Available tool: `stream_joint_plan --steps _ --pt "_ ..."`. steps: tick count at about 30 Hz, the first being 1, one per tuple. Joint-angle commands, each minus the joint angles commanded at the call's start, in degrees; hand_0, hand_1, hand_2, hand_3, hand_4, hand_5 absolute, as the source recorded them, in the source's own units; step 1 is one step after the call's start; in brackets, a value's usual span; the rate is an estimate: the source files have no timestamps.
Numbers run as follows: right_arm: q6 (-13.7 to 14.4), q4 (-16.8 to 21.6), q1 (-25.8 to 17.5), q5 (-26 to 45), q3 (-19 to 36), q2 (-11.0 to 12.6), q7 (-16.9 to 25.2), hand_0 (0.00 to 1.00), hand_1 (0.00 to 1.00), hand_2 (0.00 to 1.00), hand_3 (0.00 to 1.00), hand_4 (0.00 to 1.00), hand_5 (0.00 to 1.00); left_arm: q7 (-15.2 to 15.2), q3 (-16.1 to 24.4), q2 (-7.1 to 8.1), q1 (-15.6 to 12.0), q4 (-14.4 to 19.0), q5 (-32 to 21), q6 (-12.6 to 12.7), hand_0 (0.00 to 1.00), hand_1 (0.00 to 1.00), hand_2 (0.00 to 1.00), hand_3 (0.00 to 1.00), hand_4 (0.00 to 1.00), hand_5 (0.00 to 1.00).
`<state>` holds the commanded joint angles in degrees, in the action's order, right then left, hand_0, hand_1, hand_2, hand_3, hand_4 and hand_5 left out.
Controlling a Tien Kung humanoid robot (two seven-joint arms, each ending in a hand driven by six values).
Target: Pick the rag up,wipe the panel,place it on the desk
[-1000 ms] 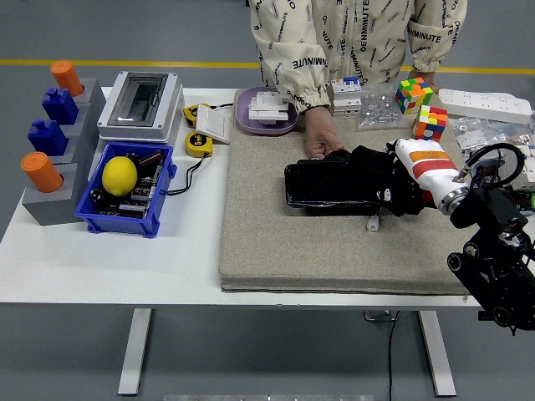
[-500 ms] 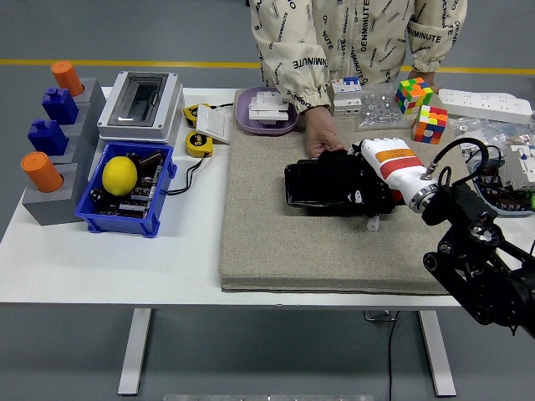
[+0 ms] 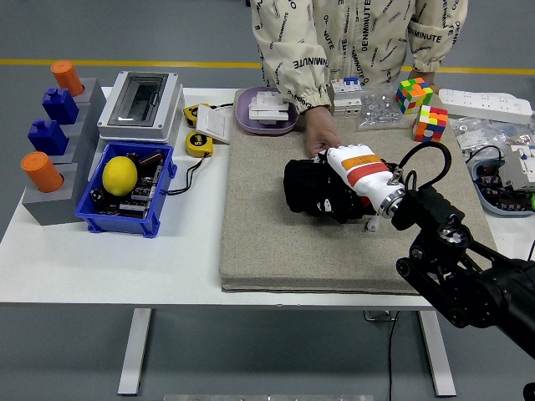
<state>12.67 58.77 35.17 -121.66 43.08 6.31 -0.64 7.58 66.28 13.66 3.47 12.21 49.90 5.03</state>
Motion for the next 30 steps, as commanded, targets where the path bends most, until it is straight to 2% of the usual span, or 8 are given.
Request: stream_joint_plan --steps 14,22,30 --pt "-0.09 -0.83 1.66 0.4 -3.47 -2.15 0.21 0.381 0.413 0.473 0.502 0.977 0.182 0.01 -0.64 0.23 0.07 -0.07 -0.26 0.02 0.65 0.663 0.696 0.58 0.68 0.449" --pt "-0.26 -2.36 1.39 0.09 -3.57 -1.22 0.2 0.38 0.413 0.472 0.502 0.977 0.18 0.02 -0.73 0.31 -0.21 -0.11 -0.25 0.03 0.65 0.662 0.696 0.58 0.68 0.449" --pt "-0.34 -3.03 1.31 0.02 -2.07 0.82 0.06 0.382 0.414 0.472 0.503 0.976 0.18 -0.01 -0.91 0.36 -0.12 0.04 -0.26 0.04 0.65 0.662 0.696 0.58 0.68 0.45"
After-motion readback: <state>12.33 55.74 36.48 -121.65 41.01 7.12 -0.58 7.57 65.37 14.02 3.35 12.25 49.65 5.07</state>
